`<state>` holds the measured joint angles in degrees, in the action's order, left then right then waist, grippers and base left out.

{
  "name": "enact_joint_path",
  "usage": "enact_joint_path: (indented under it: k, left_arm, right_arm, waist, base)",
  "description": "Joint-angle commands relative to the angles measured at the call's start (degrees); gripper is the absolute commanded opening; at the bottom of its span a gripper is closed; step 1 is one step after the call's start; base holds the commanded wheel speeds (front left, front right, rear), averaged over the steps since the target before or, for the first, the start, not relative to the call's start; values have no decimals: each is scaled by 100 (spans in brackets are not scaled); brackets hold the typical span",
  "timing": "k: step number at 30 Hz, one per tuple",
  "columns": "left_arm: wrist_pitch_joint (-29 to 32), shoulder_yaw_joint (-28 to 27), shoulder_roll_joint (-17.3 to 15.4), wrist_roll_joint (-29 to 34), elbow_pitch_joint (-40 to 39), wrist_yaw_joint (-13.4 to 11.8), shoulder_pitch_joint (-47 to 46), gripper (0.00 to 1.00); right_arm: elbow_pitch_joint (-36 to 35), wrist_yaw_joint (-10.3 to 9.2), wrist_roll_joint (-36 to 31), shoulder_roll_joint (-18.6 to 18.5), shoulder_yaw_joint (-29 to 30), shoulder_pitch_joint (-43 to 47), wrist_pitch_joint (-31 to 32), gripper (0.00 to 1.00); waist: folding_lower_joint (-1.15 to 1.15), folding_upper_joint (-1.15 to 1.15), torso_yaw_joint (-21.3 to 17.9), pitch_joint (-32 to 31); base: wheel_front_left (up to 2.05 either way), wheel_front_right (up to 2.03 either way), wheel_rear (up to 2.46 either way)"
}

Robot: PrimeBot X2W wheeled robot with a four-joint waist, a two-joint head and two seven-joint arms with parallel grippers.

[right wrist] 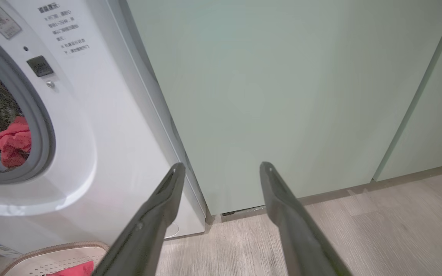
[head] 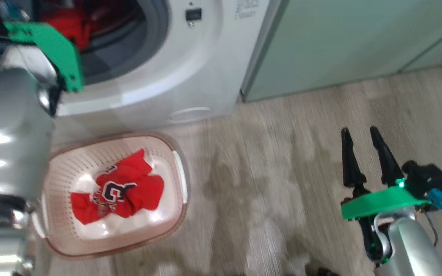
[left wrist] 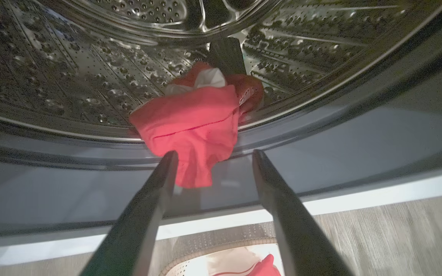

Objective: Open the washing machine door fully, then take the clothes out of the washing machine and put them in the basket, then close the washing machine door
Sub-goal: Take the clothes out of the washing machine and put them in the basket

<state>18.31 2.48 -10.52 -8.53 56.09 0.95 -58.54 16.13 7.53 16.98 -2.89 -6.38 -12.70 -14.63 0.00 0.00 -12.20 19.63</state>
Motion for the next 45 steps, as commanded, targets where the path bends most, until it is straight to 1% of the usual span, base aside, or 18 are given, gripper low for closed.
enact_joint_path:
  k: [1, 3, 7, 12, 16, 23, 24, 25, 26, 27, 31, 34, 40, 45]
  left_arm:
    - [89, -68, -283, 62, -67, -49, -361, 100]
    - [184, -1, -394, 143, 77, -82, -660, 100]
    - [167, 78, -646, 266, 288, -162, -1255, 100]
    - [210, 175, -854, 355, 657, -186, -1723, 100]
    - [246, 239, -933, 404, 899, -228, -1860, 100]
    - [313, 395, -1033, 505, 1352, -379, -1925, 100]
    - [311, 392, -1033, 488, 1396, -385, -1910, 77]
    - [306, 401, -1038, 483, 1436, -390, -1885, 40]
    - [285, 410, -1042, 477, 1466, -391, -1855, 11]
    - [250, 417, -1034, 468, 1491, -394, -1822, 0]
    - [26, 406, -898, 365, 1565, -339, -1635, 0]
    - [-367, 439, -791, 326, 1575, -259, -1427, 0]
    - [-1239, 412, -427, 125, 1611, -55, -735, 0]
    - [-1813, 585, -86, 152, 1644, 75, -9, 0]
  right_arm:
    - [-208, -4, 48, 2, -131, -141, -37, 100]
    - [-231, -4, 90, 2, -158, -235, -37, 100]
    - [-304, -4, 169, 2, -228, -461, -37, 100]
    - [-385, -4, 232, 2, -259, -667, -37, 100]
    - [-428, -4, 273, 2, -233, -718, -37, 100]
    - [-421, -4, 294, 2, -177, -722, -37, 100]
    - [-416, -4, 296, 2, -172, -722, -37, 100]
    - [-410, -4, 297, 2, -169, -724, -37, 100]
    - [-407, -4, 297, 2, -167, -726, -37, 100]
    - [-403, -4, 293, 2, -160, -729, -37, 100]
    - [-360, -4, 241, 2, -116, -696, -37, 100]
    - [-309, -4, 182, 2, -92, -608, -37, 100]
    - [-197, -4, 45, 2, 34, -278, -37, 100]
    - [-120, -4, -56, 2, 107, 58, -37, 100]
  waist:
    - [0, 0, -223, 363]
    - [0, 0, -297, 546]
    - [0, 0, -447, 924]
    - [0, 0, -592, 1302]
    - [0, 0, -626, 1437]
    - [0, 0, -588, 1535]
    - [0, 0, -582, 1528]
    - [0, 0, -575, 1514]
    - [0, 0, -565, 1494]
    - [0, 0, -551, 1468]
    - [0, 0, -469, 1287]
    - [0, 0, -389, 1033]
    - [0, 0, -121, 311]
    - [0, 0, 171, -316]
  base:
    - [0, 0, 0]
    - [0, 0, 0]
    - [0, 0, 0]
    - [0, 0, 0]
    - [0, 0, 0]
    - [0, 0, 0]
    - [0, 0, 0]
    - [0, 0, 0]
    - [0, 0, 0]
    - [0, 0, 0]
    - [0, 0, 0]
    - [0, 0, 0]
    - [0, 0, 0]
    - [0, 0, 0]
